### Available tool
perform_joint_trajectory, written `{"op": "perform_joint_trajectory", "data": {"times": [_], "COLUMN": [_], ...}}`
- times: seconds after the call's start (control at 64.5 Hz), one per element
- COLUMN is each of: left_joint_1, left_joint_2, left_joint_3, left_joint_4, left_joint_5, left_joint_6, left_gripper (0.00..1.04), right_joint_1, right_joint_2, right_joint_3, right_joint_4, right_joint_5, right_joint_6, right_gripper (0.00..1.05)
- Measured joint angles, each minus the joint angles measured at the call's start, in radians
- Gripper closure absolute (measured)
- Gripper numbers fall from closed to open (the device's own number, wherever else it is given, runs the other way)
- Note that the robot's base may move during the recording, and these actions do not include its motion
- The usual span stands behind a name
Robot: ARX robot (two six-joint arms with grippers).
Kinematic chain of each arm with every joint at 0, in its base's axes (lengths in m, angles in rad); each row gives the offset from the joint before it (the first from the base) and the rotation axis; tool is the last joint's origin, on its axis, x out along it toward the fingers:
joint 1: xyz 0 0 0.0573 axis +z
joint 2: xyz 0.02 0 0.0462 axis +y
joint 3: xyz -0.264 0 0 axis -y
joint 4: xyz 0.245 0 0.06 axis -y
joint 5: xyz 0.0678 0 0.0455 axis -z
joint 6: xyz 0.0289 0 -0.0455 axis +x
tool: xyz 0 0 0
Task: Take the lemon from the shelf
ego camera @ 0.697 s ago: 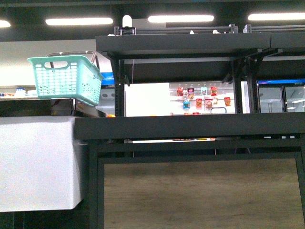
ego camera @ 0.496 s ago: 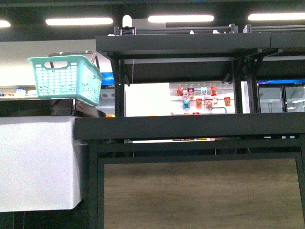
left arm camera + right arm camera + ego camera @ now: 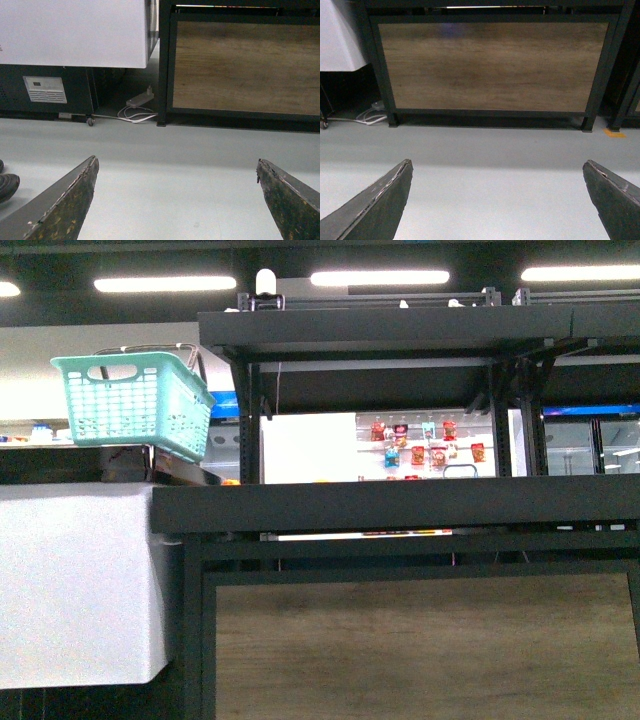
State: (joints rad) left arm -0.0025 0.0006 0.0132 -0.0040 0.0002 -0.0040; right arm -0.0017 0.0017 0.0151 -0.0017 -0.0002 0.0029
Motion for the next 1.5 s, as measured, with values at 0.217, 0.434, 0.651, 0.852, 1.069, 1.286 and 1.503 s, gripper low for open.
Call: {"op": "perform_joint_trajectory", "data": {"times": [0.217,0.434,0.651,0.852,1.069,1.286,1.503], "left_joint_1": [0.0,0.0,0.0,0.0,0.0,0.0,0.0], "left_joint_2": [0.0,0.0,0.0,0.0,0.0,0.0,0.0], "left_joint_3": [0.0,0.0,0.0,0.0,0.0,0.0,0.0], "left_joint_4": [0.0,0.0,0.0,0.0,0.0,0.0,0.0], "left_joint_5": [0.0,0.0,0.0,0.0,0.0,0.0,0.0], "left_joint_6": [0.0,0.0,0.0,0.0,0.0,0.0,0.0], "left_gripper": [0.08,0.08,0.08,0.08,0.08,0.08,0.08], "right_joint_1": [0.0,0.0,0.0,0.0,0.0,0.0,0.0], "right_joint_2": [0.0,0.0,0.0,0.0,0.0,0.0,0.0], "right_joint_3": [0.0,0.0,0.0,0.0,0.0,0.0,0.0], "right_joint_4": [0.0,0.0,0.0,0.0,0.0,0.0,0.0], "right_joint_5": [0.0,0.0,0.0,0.0,0.0,0.0,0.0], "right_joint_6": [0.0,0.0,0.0,0.0,0.0,0.0,0.0], "right_gripper": [0.02,0.02,0.02,0.02,0.02,0.02,0.02]}}
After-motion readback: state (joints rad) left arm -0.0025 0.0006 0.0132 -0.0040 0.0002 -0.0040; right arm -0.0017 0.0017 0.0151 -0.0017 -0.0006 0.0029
